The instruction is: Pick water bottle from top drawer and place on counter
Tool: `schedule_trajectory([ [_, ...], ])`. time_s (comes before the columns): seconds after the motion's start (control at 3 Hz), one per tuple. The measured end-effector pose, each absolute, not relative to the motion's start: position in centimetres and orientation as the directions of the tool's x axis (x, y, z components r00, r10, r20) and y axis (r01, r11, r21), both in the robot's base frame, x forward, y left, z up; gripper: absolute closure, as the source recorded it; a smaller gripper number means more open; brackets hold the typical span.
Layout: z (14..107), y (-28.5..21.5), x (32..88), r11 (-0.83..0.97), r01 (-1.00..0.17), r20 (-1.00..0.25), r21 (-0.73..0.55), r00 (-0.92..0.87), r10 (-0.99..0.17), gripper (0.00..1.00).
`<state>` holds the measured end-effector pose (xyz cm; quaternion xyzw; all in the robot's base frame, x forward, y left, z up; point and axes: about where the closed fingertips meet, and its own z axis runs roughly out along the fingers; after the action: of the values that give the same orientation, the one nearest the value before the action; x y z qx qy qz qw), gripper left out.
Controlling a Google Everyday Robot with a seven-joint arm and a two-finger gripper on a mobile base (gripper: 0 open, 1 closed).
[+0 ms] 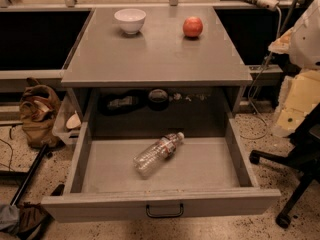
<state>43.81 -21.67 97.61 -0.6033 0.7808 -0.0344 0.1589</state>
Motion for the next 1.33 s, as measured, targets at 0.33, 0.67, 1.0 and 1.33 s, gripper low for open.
schedule_trajectory([
  [0.33,97.6,-21.7,43.8,0.27,-0.931,-0.207,-0.245,-0.222,-0.953,0.0],
  [0.67,94.4,-20.4,44.9,0.277,-0.933,-0.252,-0.229,-0.218,-0.943,0.0],
  [1.0,88.1,-17.1,47.0,0.252,-0.947,-0.321,-0.199,-0.18,-0.93,0.0],
  [1.33,83.6,-12.8,48.6,0.188,-0.959,-0.385,-0.213,-0.095,-0.918,0.0],
])
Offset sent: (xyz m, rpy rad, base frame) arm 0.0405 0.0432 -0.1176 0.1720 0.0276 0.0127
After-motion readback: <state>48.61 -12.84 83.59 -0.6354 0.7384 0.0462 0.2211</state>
